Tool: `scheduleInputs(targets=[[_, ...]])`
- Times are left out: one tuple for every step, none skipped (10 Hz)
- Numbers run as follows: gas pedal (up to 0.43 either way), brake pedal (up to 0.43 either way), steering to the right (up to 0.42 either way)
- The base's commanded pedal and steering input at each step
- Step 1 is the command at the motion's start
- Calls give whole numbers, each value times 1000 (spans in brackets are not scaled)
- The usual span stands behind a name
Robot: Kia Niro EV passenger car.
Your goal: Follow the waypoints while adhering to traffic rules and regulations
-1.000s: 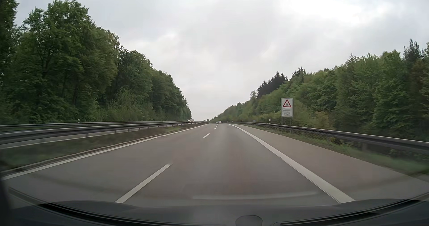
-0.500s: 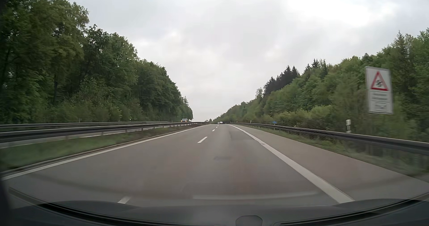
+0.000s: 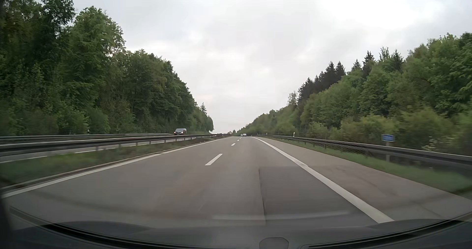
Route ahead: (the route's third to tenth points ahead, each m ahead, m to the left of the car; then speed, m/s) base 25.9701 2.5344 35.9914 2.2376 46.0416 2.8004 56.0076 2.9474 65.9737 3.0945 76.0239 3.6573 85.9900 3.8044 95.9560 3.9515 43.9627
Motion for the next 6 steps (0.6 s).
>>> scheduleInputs(targets=[[480, 0, -6], [480, 0, -6], [480, 0, -6], [480, 0, -6], [480, 0, -6], [480, 0, -6]])
